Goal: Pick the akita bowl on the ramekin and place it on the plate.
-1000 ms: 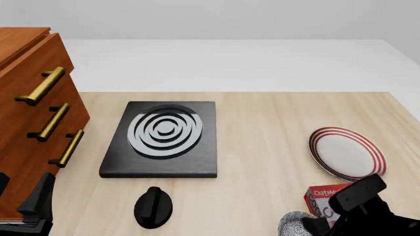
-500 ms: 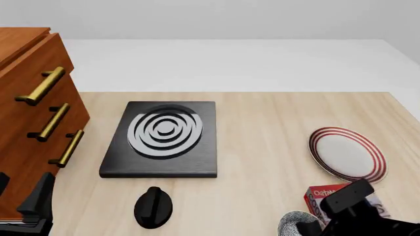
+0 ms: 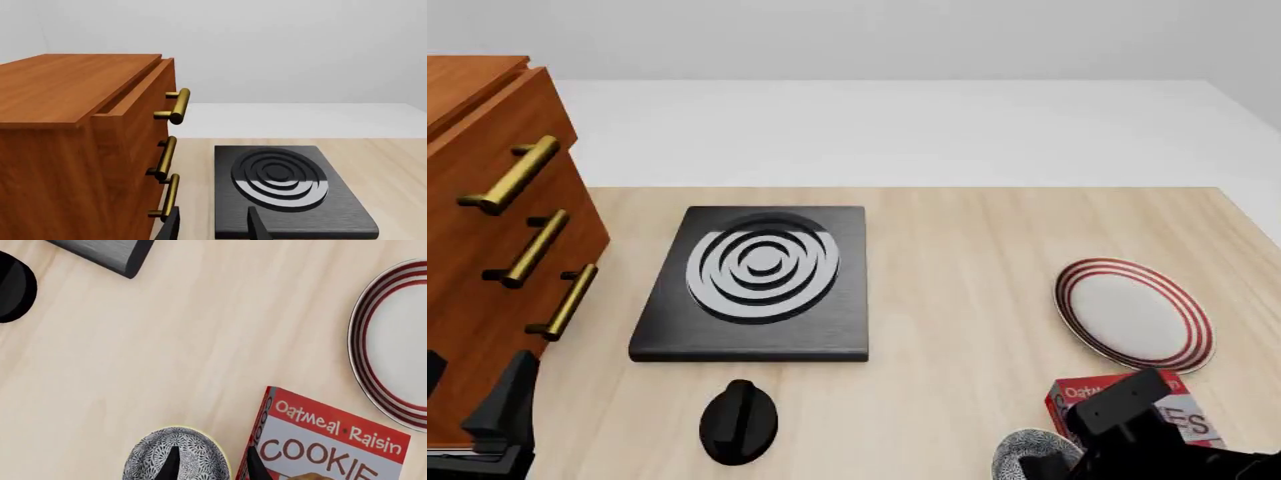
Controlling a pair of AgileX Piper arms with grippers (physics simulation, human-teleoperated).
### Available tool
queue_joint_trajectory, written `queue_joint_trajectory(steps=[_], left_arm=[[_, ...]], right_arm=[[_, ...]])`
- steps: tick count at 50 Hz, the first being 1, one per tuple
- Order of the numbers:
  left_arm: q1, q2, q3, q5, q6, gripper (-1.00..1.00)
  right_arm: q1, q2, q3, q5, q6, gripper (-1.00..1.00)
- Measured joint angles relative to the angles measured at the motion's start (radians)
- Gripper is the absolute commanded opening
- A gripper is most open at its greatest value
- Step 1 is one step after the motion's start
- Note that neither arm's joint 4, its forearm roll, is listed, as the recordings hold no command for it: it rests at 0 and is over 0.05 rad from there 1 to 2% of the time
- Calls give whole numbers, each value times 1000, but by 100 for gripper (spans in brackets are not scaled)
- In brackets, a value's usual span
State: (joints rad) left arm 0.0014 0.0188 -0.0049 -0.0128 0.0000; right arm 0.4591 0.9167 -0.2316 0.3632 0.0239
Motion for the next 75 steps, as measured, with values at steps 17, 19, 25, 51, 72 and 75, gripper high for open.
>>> queue_joint_trajectory(steps=[17,19,25,51,72,75], left_arm=[[0,1,0,-1,0,100],[0,1,0,-1,0,100],[0,3,0,-2,0,100],[0,0,1,-1,0,100],[1,0,0,0,0,100],[1,-1,-1,1,0,100]], right_arm=[[7,23,-11,-19,23,-100],[6,22,-12,-19,22,-100],[7,20,-11,-20,19,-100],[-36,-85,-65,100,-22,-100],[-116,-230,-267,312,-100,-100],[-130,-240,-298,329,-108,-100]])
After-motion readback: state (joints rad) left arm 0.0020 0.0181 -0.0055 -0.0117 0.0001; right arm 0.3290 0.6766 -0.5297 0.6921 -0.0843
